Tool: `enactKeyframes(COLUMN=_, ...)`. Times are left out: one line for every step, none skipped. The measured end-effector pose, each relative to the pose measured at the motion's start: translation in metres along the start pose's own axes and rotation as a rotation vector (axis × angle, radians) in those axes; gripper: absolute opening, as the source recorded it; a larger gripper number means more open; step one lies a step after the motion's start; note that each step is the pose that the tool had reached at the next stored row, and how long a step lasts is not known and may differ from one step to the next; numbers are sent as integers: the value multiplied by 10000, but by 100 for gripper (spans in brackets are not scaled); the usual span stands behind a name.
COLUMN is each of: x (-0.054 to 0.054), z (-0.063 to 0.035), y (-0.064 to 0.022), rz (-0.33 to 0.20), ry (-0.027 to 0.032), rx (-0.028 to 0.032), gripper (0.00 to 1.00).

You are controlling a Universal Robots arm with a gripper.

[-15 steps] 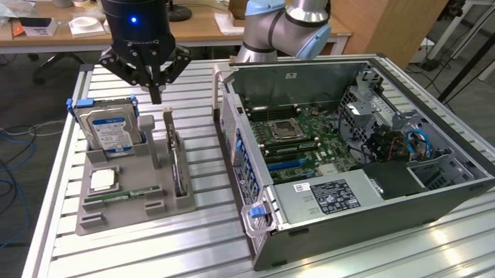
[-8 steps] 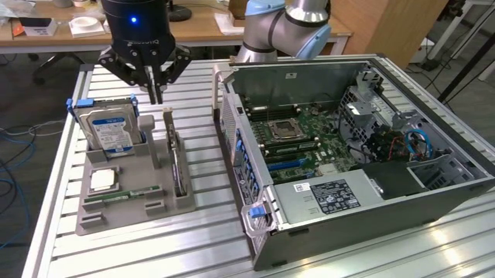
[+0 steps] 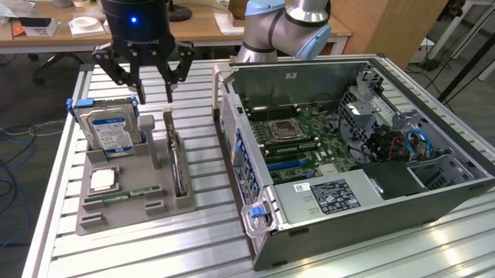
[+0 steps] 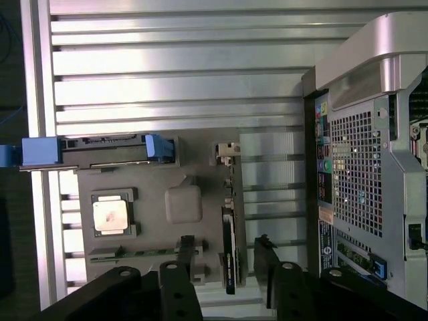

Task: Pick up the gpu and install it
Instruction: 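Pick up the gpu and move the gpu toward the slot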

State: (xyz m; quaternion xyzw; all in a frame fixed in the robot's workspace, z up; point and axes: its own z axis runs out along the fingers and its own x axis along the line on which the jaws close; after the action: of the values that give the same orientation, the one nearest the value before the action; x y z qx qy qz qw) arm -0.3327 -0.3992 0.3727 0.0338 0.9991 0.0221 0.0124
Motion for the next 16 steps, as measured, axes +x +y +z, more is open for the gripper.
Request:
enactKeyframes(x=0, z=0, y=0, rz=0, ry=-1, rx=0, gripper=47)
enactKeyframes(x=0, z=0, y=0, rz=0, ry=0, rx=0, gripper=53)
enactKeyframes(x=0, z=0, y=0, rz=0, ry=0, rx=0, gripper=53)
enactKeyframes(x=0, z=0, y=0, rz=0, ry=0, rx=0, gripper=53)
enactKeyframes(x=0, z=0, y=0, rz=0, ry=0, rx=0, gripper=53)
enactKeyframes(x=0, z=0, y=0, rz=0, ry=0, rx=0, gripper=53)
enactKeyframes(x=0, z=0, y=0, rz=0, ry=0, rx=-1, gripper=53)
enactKeyframes(x=0, z=0, y=0, rz=0, ry=-1, rx=0, gripper=53)
enactKeyframes(x=0, z=0, y=0, rz=0, ry=-1, rx=0, gripper=53)
enactKeyframes(x=0, z=0, y=0, rz=0, ry=0, rx=-1, gripper=53)
enactKeyframes(x=0, z=0, y=0, rz=0, ry=-1, rx=0, gripper=53)
enactKeyframes(x=0, z=1, y=0, rz=0, ry=0, rx=1, gripper=53)
enactKeyframes(x=0, z=4, y=0, rz=0, ry=0, rx=0, gripper=53)
enactKeyframes(x=0, z=8, y=-1, rz=0, ry=-1, rx=-1, gripper=53)
enactKeyframes(x=0, z=14, y=-1, rz=0, ry=-1, rx=-1, gripper=53)
enactKeyframes(x=1, z=20, y=-1, rz=0, ry=-1, rx=-1, gripper=53)
